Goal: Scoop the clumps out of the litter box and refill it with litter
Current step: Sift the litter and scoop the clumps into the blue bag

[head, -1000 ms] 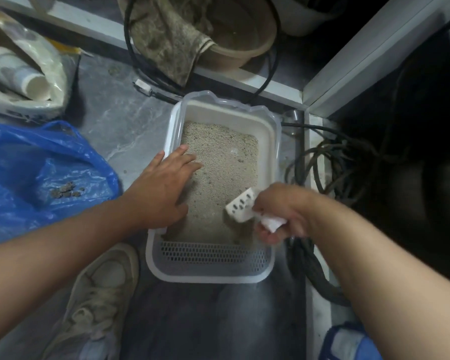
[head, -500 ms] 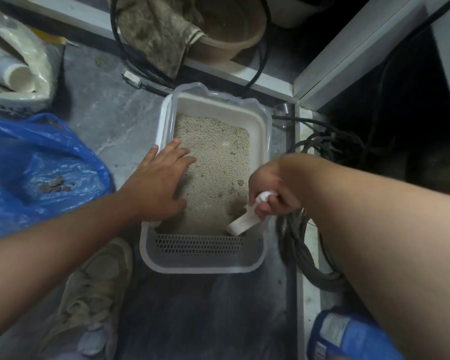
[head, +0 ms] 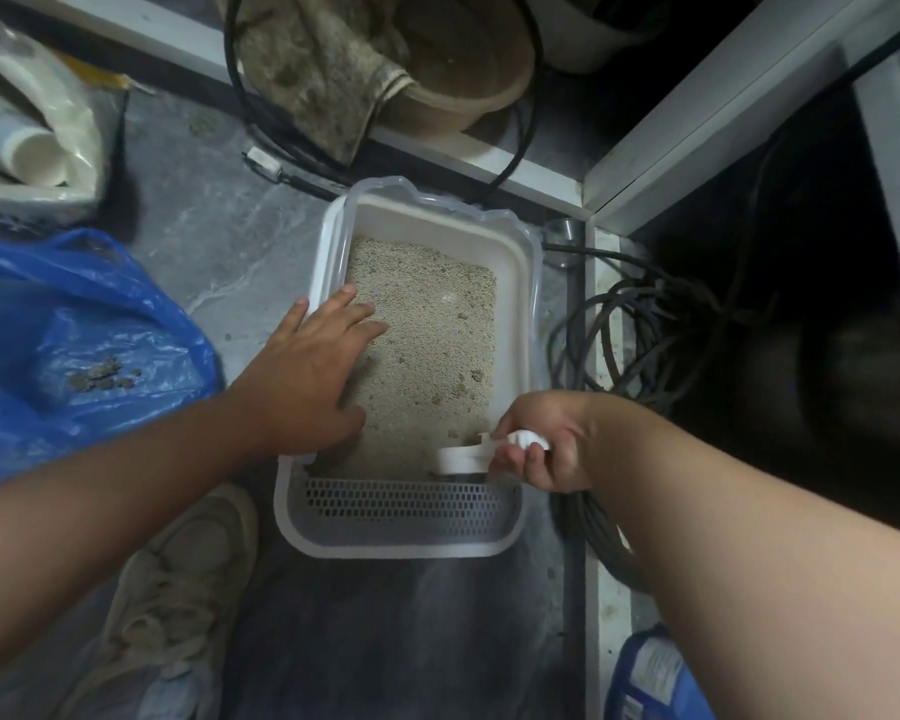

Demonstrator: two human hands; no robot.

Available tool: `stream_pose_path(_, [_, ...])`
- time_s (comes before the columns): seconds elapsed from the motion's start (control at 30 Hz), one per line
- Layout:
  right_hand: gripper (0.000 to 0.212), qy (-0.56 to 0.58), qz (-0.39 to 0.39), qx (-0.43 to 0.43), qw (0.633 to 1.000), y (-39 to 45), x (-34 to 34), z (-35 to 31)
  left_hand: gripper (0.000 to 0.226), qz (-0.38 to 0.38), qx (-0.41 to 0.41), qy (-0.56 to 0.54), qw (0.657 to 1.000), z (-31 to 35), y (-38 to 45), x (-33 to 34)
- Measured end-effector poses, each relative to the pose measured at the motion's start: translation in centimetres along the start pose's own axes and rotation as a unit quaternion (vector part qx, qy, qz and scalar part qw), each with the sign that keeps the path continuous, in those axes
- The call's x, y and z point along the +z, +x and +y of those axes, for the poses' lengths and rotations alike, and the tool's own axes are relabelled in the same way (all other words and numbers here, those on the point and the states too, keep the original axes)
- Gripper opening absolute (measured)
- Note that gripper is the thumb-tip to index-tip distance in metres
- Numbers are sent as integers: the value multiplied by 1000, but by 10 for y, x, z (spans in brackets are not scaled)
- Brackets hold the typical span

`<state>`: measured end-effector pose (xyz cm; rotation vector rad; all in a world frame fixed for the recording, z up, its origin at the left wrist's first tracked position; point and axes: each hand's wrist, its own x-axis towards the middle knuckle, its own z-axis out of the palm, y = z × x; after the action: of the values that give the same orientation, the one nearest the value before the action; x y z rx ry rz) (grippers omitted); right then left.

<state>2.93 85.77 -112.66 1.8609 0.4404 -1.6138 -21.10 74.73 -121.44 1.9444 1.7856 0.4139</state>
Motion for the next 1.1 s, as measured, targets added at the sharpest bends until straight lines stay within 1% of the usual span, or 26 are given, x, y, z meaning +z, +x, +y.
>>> stream_pose_path(0.07, [26,40,14,-20,999,6,-1,6,96,-2,3,4,1000,-1,-1,0])
stream_pose_path(0.17, [22,69,47,-99,992,8,2,20,93,-5,3,6,1000,-2,-1,-2])
stream_pose_path(0.23, [24,99,52,-149,982,8,11,36,92,1,1,7,1000,-3,-2,-2])
stream_pose_path(0.3, [24,122,51,-174,976,14,17,50,92,2,1,6,1000,-3,-2,-2])
stream_pose_path(0.53, [24,197,82,-214,953,34,35,61,92,5,2,-4,1000,-1,-2,-1])
stream_pose_path(0.73, [27,218,97,-254,937,45,46,53,90,12,3,-11,1000,-2,-3,-1])
stream_pose_path(0.87, [28,220,105,-255,936,49,53,48,89,18,7,-12,1000,-2,-3,-1])
stream_pose_path(1.0, [22,237,85,-251,935,50,55,40,89,19,11,-5,1000,-2,-3,-2])
stream_pose_path(1.1, [19,265,90,-255,925,52,55,34,89,15,6,-4,1000,-1,-3,-3])
